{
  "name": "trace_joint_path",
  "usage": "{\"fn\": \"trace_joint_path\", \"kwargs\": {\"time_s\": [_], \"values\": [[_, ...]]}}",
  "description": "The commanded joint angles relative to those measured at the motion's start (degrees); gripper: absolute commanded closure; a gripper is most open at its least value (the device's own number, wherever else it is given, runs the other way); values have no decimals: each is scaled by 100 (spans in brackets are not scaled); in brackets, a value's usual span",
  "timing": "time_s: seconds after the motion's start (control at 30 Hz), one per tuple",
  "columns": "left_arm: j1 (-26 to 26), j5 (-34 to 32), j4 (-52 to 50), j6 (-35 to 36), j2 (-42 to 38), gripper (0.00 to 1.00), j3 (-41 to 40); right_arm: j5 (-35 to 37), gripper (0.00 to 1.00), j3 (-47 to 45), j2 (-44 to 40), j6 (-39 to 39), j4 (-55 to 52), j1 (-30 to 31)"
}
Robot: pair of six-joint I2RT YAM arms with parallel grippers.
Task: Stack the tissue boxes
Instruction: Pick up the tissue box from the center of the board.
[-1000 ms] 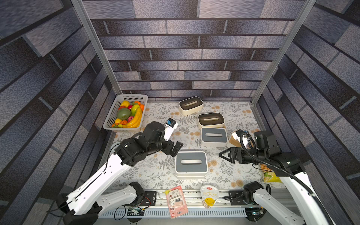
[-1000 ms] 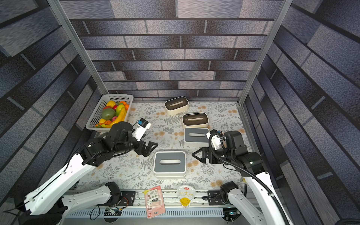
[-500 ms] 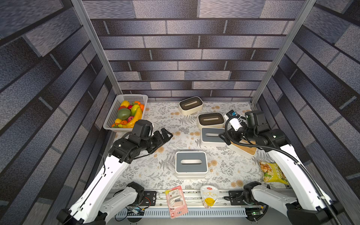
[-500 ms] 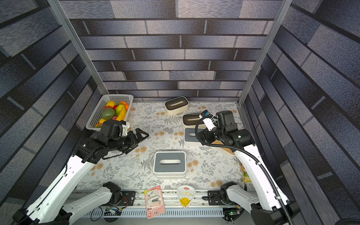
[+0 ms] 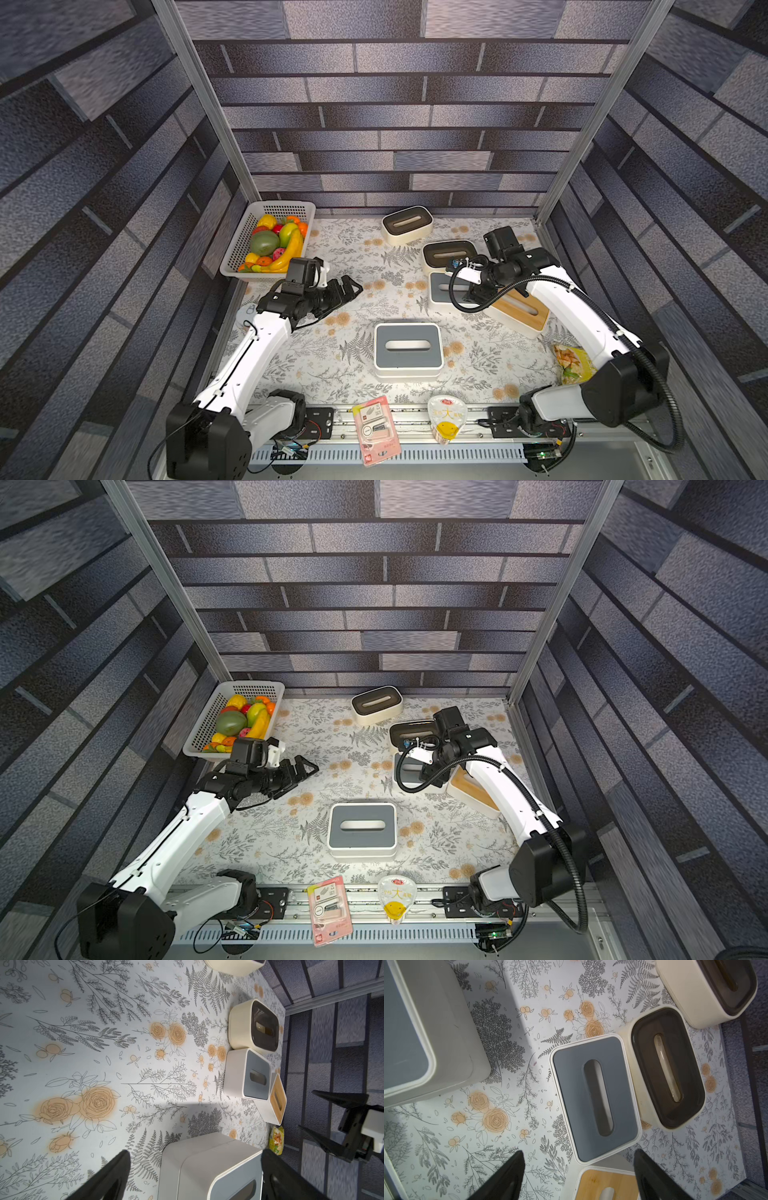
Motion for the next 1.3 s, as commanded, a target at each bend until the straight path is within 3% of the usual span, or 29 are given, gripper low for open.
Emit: {"fn": "trace_joint_path", "kwargs": {"time_s": [0.0,0.1,0.27,0.4,0.77,1.27], "values": [[97,822,276,566,2,0,261,-49,19,-55,265,-455,180,-24],[50,1082,-329,1079,408,0,663,-96,19,79,611,-412,170,-23],[31,1006,-295,1683,678,0,662,-205,21,385,1228,-329,-126,16],[24,1412,-367,2103,914,0,754,-170,23,341,1458,-305,-76,78],[19,1747,-156,2205,961,0,615,46,26,647,2240,-301,-161,91],[76,1839,-76,2119,1161,0,635,22,29,700,2469,-287,-182,103]]}}
